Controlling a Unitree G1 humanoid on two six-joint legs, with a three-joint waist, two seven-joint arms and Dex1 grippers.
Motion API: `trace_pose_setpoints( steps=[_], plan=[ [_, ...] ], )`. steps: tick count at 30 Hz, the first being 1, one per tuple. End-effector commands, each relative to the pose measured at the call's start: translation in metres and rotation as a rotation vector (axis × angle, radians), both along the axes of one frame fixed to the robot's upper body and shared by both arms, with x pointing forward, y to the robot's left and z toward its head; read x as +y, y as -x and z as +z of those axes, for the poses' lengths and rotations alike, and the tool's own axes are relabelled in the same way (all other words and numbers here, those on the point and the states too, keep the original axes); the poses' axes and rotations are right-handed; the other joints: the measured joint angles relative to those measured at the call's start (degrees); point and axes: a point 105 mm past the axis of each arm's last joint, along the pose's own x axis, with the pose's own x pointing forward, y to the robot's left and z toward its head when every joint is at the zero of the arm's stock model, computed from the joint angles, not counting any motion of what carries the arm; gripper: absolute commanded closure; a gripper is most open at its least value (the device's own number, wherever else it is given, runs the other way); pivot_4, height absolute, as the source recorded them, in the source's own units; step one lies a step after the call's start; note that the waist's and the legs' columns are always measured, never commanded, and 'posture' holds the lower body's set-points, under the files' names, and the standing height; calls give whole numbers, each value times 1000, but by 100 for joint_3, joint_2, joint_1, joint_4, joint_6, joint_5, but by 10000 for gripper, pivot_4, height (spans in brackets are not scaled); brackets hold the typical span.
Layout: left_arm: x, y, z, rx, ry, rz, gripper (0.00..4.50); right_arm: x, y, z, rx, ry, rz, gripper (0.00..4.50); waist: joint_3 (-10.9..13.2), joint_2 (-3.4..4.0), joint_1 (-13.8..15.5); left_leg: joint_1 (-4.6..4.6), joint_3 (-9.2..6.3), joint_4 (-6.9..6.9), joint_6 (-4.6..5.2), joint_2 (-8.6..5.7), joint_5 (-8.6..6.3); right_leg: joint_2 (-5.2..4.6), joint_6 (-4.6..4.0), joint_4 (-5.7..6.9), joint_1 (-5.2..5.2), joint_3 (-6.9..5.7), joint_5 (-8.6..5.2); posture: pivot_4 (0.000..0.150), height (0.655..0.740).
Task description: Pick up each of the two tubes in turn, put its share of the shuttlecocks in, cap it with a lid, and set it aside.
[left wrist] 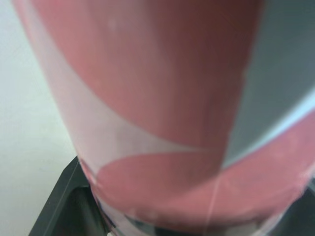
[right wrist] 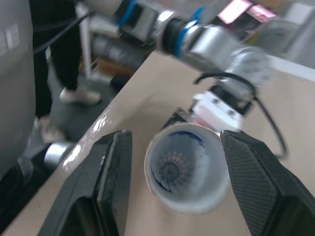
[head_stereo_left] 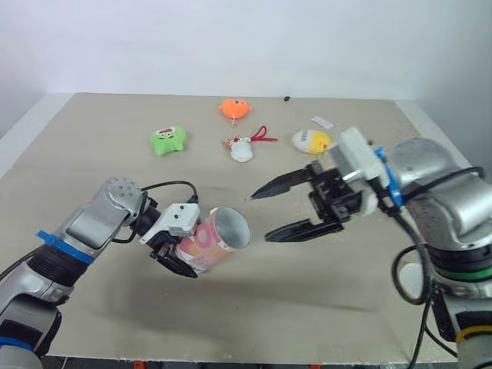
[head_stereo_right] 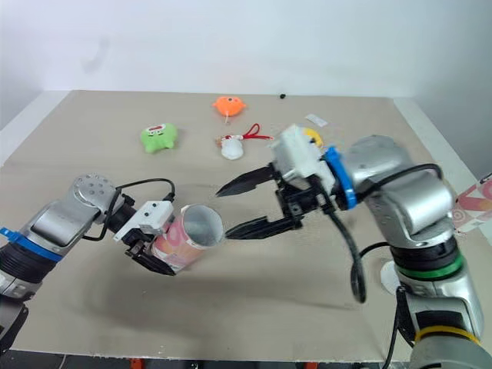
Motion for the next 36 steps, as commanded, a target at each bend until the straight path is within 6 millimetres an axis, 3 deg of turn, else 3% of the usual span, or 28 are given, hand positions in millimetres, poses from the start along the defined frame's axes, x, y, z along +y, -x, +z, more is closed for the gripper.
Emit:
trace_pose_setpoints(
  steps=[1,4,10,14,19,28,36],
  plan=[
    [-10,-6,0,-87,35,-15,16245,-44,-20,-6,-6,-4,-343,13738,0,0,0,1,-2,-1,0,1,0,1,-1,0,1,-1,-1,1500,7323],
    [-17,-10,-3,-113,39,-18,16245,-87,-36,-25,2,27,-653,13738,-6,1,105,-1,-19,0,0,-11,0,-11,3,-1,10,-15,-9,1500,7323],
    [-25,-16,0,-104,47,-32,16245,-158,-16,-51,66,77,-971,13738,-12,18,179,-3,-9,11,7,-45,5,-39,80,-3,19,4,-20,1500,7323],
    [-20,-32,2,-115,28,2,16245,-226,-2,-69,162,86,-1212,13738,-11,9,176,13,-12,13,21,-48,14,-35,74,-6,36,10,-17,1500,7323],
    [-23,-28,-4,-63,54,-4,16245,-271,1,-84,205,90,-1369,13738,-13,12,137,19,2,13,29,-46,19,-26,56,-9,36,32,-14,1500,7323],
    [-24,-20,-6,-36,73,4,16245,-304,-23,-109,258,62,-1500,13738,-21,34,19,24,9,10,35,-48,23,-25,62,-11,40,45,-10,1500,7323],
    [-23,-17,-5,-39,79,24,16245,-295,-50,-120,316,19,-1468,13738,-22,38,-5,23,23,3,37,-60,22,-27,98,-12,35,78,-5,1500,7323]
  ],
)
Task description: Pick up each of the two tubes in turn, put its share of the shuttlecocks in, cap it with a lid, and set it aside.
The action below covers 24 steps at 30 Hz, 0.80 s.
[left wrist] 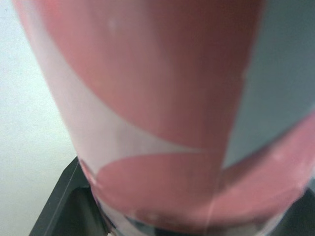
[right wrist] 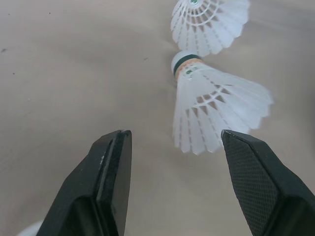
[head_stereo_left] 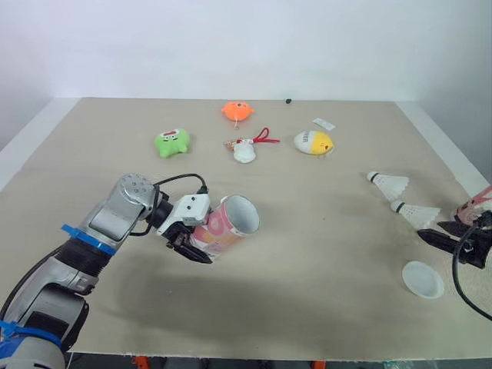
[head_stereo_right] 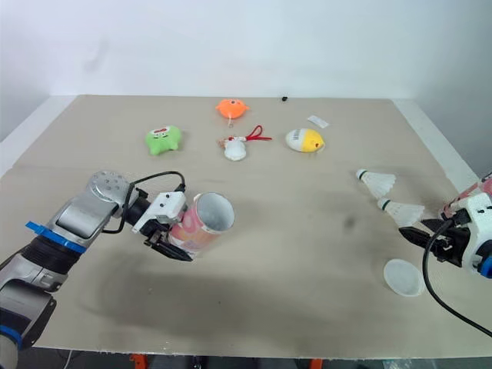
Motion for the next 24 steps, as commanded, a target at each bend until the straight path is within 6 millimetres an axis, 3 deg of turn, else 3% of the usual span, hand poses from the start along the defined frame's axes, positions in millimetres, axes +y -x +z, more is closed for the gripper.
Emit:
trace_pose_setpoints(
  steps=[1,4,6,8,11,12,18,21,24],
  plan=[
    [-4,6,-1,6,10,-15,16245,4,-10,5,-27,8,18,13738,0,-1,0,0,0,0,0,0,0,0,0,0,0,0,0,1500,7323],
    [-3,6,-2,5,10,-7,16245,10,-24,1,-27,8,23,13738,0,0,-1,1,-1,0,0,0,0,2,0,0,1,1,0,1500,7323],
    [-3,6,-1,3,11,-2,16245,11,-31,-1,-26,8,11,18778,0,0,0,2,1,0,0,0,0,2,1,0,1,4,1,1500,7323],
    [-3,6,-1,2,14,2,16245,10,-32,-2,-26,4,11,26083,1,1,5,1,0,0,0,-1,0,1,1,0,0,5,1,1500,7323],
    [-3,7,-1,1,16,6,16245,8,-29,-1,-23,0,21,41607,1,1,4,-2,-2,-1,1,-3,-1,1,4,-1,1,6,-3,1500,7323],
    [-3,7,-1,0,16,8,16245,7,-27,0,-24,1,23,43734,1,1,4,-2,0,-1,2,-4,-2,1,5,-1,0,9,-4,1500,7323],
    [-2,7,-2,-2,16,13,16245,17,-6,32,-59,-12,141,43734,1,7,11,-4,-3,-5,3,-6,-2,0,7,-1,-1,9,-7,1500,7323],
    [-2,5,-2,-2,16,12,16245,51,7,61,-109,-2,329,43734,0,10,0,-2,1,-5,5,-6,-3,1,9,0,-1,15,-6,1500,7323],
    [-2,3,-2,0,15,8,16245,122,19,82,-151,59,636,43734,-2,12,-15,7,-1,-5,5,0,-3,9,6,1,1,16,-1,1500,7323]
  ],
)
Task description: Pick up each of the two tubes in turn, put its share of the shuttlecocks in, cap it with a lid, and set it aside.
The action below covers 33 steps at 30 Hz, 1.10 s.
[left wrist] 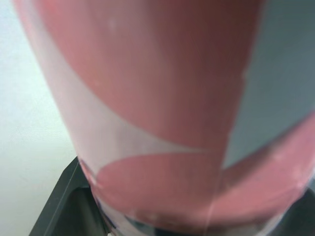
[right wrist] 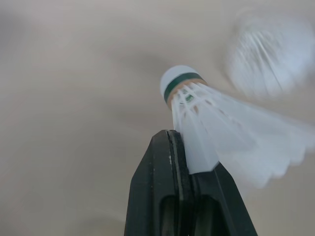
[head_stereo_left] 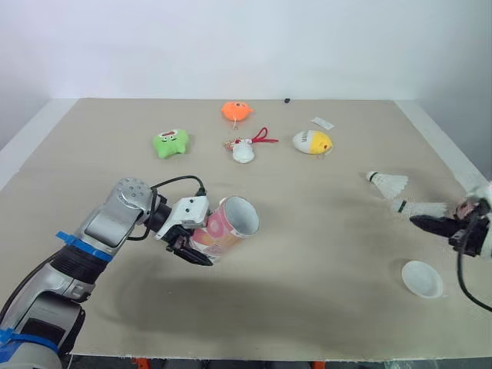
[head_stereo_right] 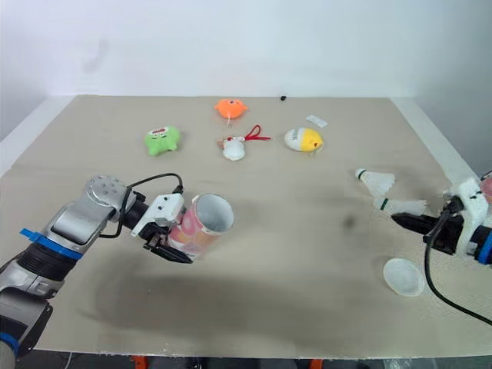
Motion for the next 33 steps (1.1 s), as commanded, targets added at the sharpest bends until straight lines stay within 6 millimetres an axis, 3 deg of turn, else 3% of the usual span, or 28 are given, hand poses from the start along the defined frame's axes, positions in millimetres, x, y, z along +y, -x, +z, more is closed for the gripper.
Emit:
trace_pose_setpoints(
  steps=[1,6,10,13,23,25,27,28,29,33],
  plan=[
    [-5,0,0,4,6,-24,16245,89,17,38,-116,70,392,43734,-1,1,-11,4,-1,0,0,3,0,6,0,0,3,0,4,1500,7323],
    [-7,-3,1,8,5,-32,16245,164,27,39,-175,123,668,43734,6,-13,11,5,-8,3,-3,10,3,10,-30,0,7,-10,-7,1500,7323],
    [-7,-2,2,20,2,-37,16245,199,14,42,-257,186,749,43734,7,-16,10,-24,1,8,-4,5,3,0,-24,-6,-19,8,-5,1500,7323],
    [-6,-1,3,25,-1,-36,16245,217,15,44,-286,221,837,43734,7,-17,22,-41,1,7,-4,2,3,-2,-19,-6,-32,1,-9,1500,7323],
    [-4,-3,4,23,-10,-27,16245,246,18,44,-336,343,1037,43734,7,-16,9,-43,-7,3,2,13,-3,8,-21,1,-37,-17,-9,1500,7323],
    [-4,-3,4,22,-10,-26,16245,251,20,47,-349,355,1074,37663,7,-16,9,-42,-7,3,2,13,-3,9,-22,1,-37,-17,-8,1500,7323],
    [-4,-3,4,21,-9,-25,16245,254,25,55,-367,334,1107,28239,7,-16,9,-40,-6,4,2,16,-3,11,-25,4,-37,-18,-7,1500,7323],
    [-4,-4,4,21,-8,-24,16245,254,29,59,-369,321,1124,28239,7,-16,11,-40,-7,4,2,16,-3,11,-25,4,-37,-18,-7,1500,7323],
    [-4,-4,4,21,-8,-23,16245,252,32,63,-369,309,1139,23870,7,-17,12,-41,-8,4,2,16,-3,10,-24,4,-37,-20,-7,1500,7323],
    [-4,-3,3,22,-6,-21,16245,240,41,73,-356,247,1145,22237,7,-17,15,-43,-9,3,2,14,-3,7,-26,4,-36,-19,-7,1500,7323]
  ],
)
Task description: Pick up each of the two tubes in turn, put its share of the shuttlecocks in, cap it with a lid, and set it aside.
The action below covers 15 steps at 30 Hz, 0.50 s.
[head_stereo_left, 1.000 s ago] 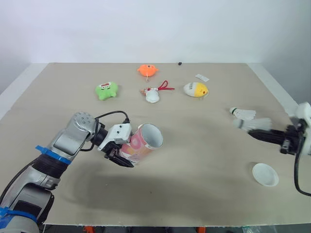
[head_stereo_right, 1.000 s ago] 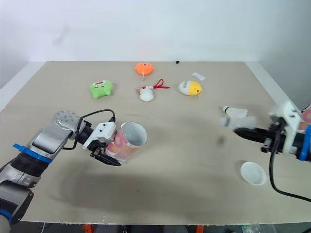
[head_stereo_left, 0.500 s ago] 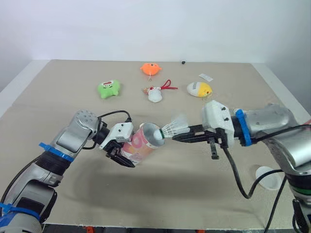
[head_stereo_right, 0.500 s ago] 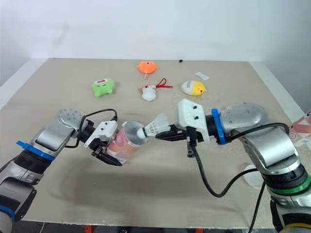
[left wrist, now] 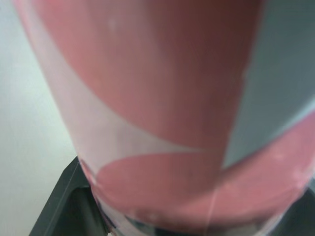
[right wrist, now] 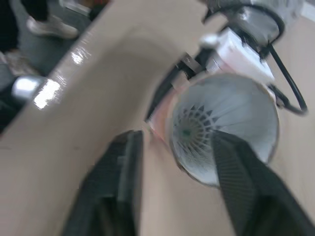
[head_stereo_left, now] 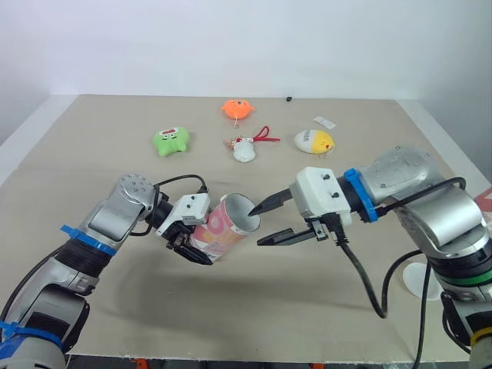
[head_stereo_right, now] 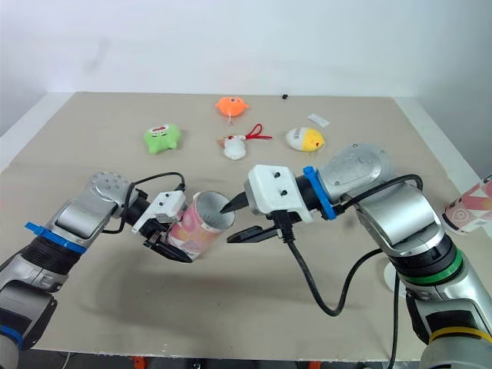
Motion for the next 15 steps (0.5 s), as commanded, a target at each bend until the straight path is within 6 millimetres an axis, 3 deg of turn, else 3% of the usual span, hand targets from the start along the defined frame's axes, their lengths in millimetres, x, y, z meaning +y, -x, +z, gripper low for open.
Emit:
trace_pose_setpoints(
  steps=[1,3,7,12,15],
  plan=[
    [-2,-1,0,-12,0,6,16245,-16,9,22,-8,-66,-10,22237,0,0,3,0,-1,0,0,0,0,0,-1,0,1,-1,1,1500,7323],
    [-2,-1,1,-13,3,8,16245,-38,-4,22,13,-91,-149,22237,0,-1,9,1,-1,1,0,0,0,-1,-4,0,2,-1,3,1500,7323],
    [0,0,0,-14,5,16,16245,-128,-53,-10,54,-75,-675,22237,-5,-16,21,1,2,2,0,-5,0,-6,-1,-4,6,0,1,1500,7323],
    [2,2,-3,-7,5,19,16245,-232,-66,-41,17,-110,-1143,22237,-6,-14,2,8,12,3,0,-11,0,-7,15,-1,6,18,2,1500,7323],
    [2,3,-3,-5,4,17,16245,-262,-67,-54,30,-145,-1281,22237,-7,-9,-10,11,12,1,0,-10,0,-3,15,0,6,17,2,1500,7323]
  ],
)
